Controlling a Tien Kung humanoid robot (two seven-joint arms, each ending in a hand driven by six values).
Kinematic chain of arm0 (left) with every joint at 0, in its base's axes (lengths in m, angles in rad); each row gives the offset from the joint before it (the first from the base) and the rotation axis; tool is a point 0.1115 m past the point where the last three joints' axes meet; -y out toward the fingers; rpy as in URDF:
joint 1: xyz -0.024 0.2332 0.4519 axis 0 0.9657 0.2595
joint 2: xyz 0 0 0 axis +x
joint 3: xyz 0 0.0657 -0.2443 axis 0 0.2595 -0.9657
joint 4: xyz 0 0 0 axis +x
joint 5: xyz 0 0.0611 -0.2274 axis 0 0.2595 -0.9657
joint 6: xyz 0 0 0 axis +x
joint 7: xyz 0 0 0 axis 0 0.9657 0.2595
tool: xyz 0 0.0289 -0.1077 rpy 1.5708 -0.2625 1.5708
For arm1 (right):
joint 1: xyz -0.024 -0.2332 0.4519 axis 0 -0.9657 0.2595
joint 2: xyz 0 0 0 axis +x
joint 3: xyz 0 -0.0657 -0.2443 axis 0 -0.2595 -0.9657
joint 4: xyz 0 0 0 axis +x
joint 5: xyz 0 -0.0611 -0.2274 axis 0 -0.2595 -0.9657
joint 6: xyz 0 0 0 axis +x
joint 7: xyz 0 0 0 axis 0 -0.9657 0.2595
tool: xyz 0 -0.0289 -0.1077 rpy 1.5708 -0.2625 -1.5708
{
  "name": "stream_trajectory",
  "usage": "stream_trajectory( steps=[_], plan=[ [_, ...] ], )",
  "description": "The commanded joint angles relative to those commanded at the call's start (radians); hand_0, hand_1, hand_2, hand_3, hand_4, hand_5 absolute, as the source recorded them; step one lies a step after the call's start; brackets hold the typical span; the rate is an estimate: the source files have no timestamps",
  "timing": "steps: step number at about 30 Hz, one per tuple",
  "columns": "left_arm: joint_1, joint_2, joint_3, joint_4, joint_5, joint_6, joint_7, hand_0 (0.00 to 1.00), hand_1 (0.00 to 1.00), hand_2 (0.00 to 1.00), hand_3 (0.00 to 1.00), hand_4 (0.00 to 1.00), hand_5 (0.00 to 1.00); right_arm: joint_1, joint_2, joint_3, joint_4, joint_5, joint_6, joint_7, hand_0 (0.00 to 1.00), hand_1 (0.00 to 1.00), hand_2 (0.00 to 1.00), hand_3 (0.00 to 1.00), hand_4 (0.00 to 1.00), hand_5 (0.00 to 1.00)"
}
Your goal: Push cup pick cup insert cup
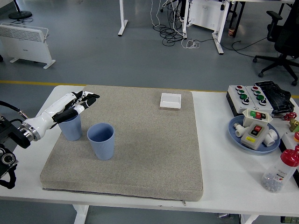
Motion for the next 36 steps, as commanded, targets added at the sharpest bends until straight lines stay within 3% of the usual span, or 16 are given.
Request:
stream_trajectory(
  steps=[2,3,8,9,12,14,15,20,21,26,27,32,33,36],
  plan=[
    [-0.043,0.002,0.052,0.005,0.042,-0.020,0.034,0.933,0.917,0.993,0.881,0.933,0.850,-0.001,-0.001,-0.004,0.000,0.004,0.000,0.000,0.745,0.696,0.684,0.583,0.189,0.546],
    [-0.055,0.003,0.068,0.006,0.053,-0.025,0.046,0.955,0.940,0.998,0.965,0.996,0.746,-0.001,-0.001,-0.005,0.000,0.006,0.000,0.000,0.745,0.696,0.684,0.583,0.189,0.546],
    [-0.115,0.011,0.158,0.016,0.097,-0.082,0.141,0.955,0.940,0.998,0.965,0.996,0.746,-0.003,-0.001,-0.010,0.000,0.012,0.000,-0.001,0.745,0.696,0.684,0.583,0.189,0.546],
    [-0.124,0.012,0.175,0.019,0.105,-0.091,0.159,0.961,0.946,0.998,0.990,0.998,0.692,-0.003,-0.001,-0.011,0.000,0.013,0.000,-0.001,0.745,0.696,0.684,0.583,0.188,0.544],
    [-0.152,0.015,0.220,0.027,0.129,-0.111,0.189,0.961,0.946,0.998,0.990,0.998,0.692,-0.004,-0.001,-0.012,0.000,0.013,0.000,-0.002,0.745,0.696,0.684,0.583,0.188,0.544],
    [-0.167,0.015,0.249,0.033,0.147,-0.118,0.196,0.961,0.946,0.998,0.990,0.998,0.692,-0.004,-0.001,-0.013,0.000,0.013,0.000,-0.002,0.745,0.696,0.684,0.583,0.188,0.544],
    [-0.178,0.014,0.270,0.039,0.163,-0.121,0.199,0.969,0.951,0.998,0.997,0.998,0.632,-0.005,-0.001,-0.013,0.000,0.013,0.000,-0.003,0.745,0.695,0.682,0.583,0.188,0.543],
    [-0.194,0.010,0.303,0.055,0.195,-0.131,0.209,0.969,0.951,0.998,0.997,0.998,0.632,-0.005,-0.001,-0.015,0.000,0.014,0.000,-0.003,0.745,0.695,0.682,0.583,0.188,0.543],
    [-0.195,0.009,0.305,0.056,0.198,-0.132,0.211,0.946,0.941,0.998,0.990,0.998,0.484,-0.005,-0.001,-0.016,0.000,0.014,0.000,-0.004,0.746,0.695,0.684,0.583,0.189,0.543],
    [-0.191,0.011,0.311,0.056,0.232,-0.132,0.208,0.946,0.941,0.998,0.990,0.998,0.484,-0.006,-0.001,-0.017,0.000,0.017,0.000,-0.004,0.746,0.695,0.684,0.583,0.189,0.543],
    [-0.190,0.012,0.313,0.053,0.238,-0.132,0.205,0.735,0.807,0.946,0.904,0.887,0.313,-0.006,-0.001,-0.017,0.000,0.016,0.000,-0.004,0.747,0.696,0.682,0.583,0.189,0.541],
    [-0.188,0.013,0.318,0.048,0.273,-0.130,0.188,0.735,0.807,0.946,0.904,0.887,0.313,-0.005,-0.001,-0.017,0.000,0.014,0.000,-0.004,0.747,0.696,0.682,0.583,0.189,0.541],
    [-0.188,0.014,0.319,0.047,0.278,-0.129,0.184,0.529,0.656,0.793,0.759,0.735,0.125,-0.005,-0.001,-0.017,0.000,0.014,0.000,-0.004,0.748,0.695,0.683,0.583,0.189,0.541],
    [-0.187,0.017,0.321,0.045,0.287,-0.129,0.178,0.529,0.656,0.793,0.759,0.735,0.125,-0.005,-0.001,-0.017,0.000,0.015,0.000,-0.004,0.748,0.695,0.683,0.583,0.189,0.541]
  ],
)
